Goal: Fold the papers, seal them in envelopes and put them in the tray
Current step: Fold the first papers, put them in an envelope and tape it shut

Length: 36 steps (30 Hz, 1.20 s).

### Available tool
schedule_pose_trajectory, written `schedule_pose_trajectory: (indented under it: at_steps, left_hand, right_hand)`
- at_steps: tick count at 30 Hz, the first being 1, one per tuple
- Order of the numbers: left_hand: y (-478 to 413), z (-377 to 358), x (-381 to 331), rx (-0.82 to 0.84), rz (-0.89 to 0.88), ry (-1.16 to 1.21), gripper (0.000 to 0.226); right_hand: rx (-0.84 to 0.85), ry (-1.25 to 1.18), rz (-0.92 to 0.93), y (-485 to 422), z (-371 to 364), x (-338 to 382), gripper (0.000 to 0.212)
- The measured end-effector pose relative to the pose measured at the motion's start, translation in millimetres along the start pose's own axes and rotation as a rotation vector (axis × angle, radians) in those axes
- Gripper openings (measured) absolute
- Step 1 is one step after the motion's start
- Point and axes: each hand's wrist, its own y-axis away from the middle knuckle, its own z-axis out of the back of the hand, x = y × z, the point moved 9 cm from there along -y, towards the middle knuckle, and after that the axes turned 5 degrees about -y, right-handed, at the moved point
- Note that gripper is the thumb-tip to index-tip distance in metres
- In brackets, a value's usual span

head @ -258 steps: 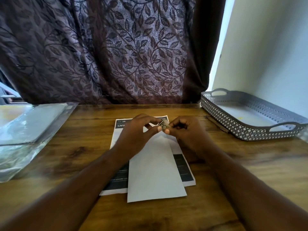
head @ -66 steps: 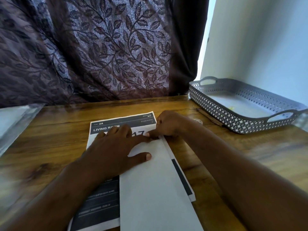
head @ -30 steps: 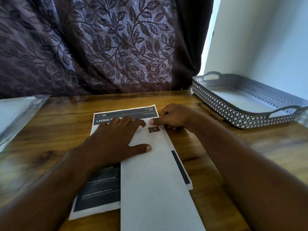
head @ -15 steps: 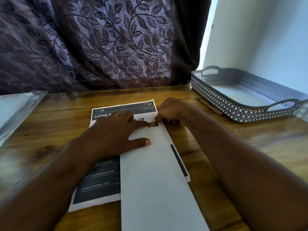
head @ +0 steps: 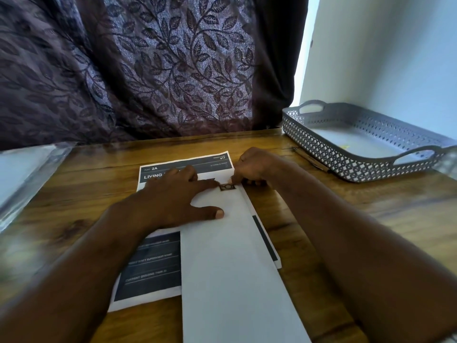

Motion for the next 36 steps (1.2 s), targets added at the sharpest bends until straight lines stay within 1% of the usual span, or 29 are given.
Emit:
schedule_pose_trajectory:
  at_steps: [3, 7, 9, 10, 13, 15, 18, 23, 26, 30, 34, 36]
  left_hand:
    - [1, 1, -2, -0.014, -0.015, -0.002, 0.106]
    - [1, 0, -2, -0.02, -0.006, 0.024, 0.098]
    - [2, 0, -3, -0.02, -0.011, -0.006, 0.098]
    - [2, 0, -4, -0.017, -0.019, -0.042, 0.097]
    - [1, 0, -2, -0.013, -0.021, -0.091, 0.096]
    - [1, 0, -1, -0.022, -0.026, -0.076, 0.098]
    - [3, -1, 0, -0.043, -0.036, -0.069, 0.098]
    - [3, -1, -4, -0.07, -0.041, -0.099, 0.082]
    - [4, -1, -6, -0.065, -0.035, -0.104, 0.077]
    - [5, -2, -2, -0.088, -0.016, -0.106, 0.081]
    - [8, -8, 5, -0.136, 0.046, -0.069, 0.104]
    - [10, -11, 13, -0.142, 0.08, -0.048, 0.111]
  right_hand:
    - [0.009, -0.008, 0.001, 1, -1, 0, 0.028]
    - [0.001, -0.002, -0.003, 0, 2, -4, 0.016]
    - [0.0, 0.005, 0.01, 0, 3, -3, 0.015]
    - [0.003, 0.013, 0.028, 0, 3, -1, 0.019]
    - [0.029, 0.033, 0.072, 2, 1, 2, 0.045]
    - [0.052, 0.046, 0.07, 3, -1, 0, 0.051]
    - [0.078, 0.045, 0.06, 4, -2, 0, 0.047]
    - [0.086, 0.038, 0.072, 9, 2, 0, 0.037]
    - [0.092, 0.012, 0.074, 9, 4, -1, 0.033]
    - [0.094, -0.015, 0.092, 7, 1, -2, 0.03]
    - [0.104, -0.044, 0.138, 8, 1, -4, 0.042]
    - [0.123, -0.036, 0.194, 12, -1, -2, 0.042]
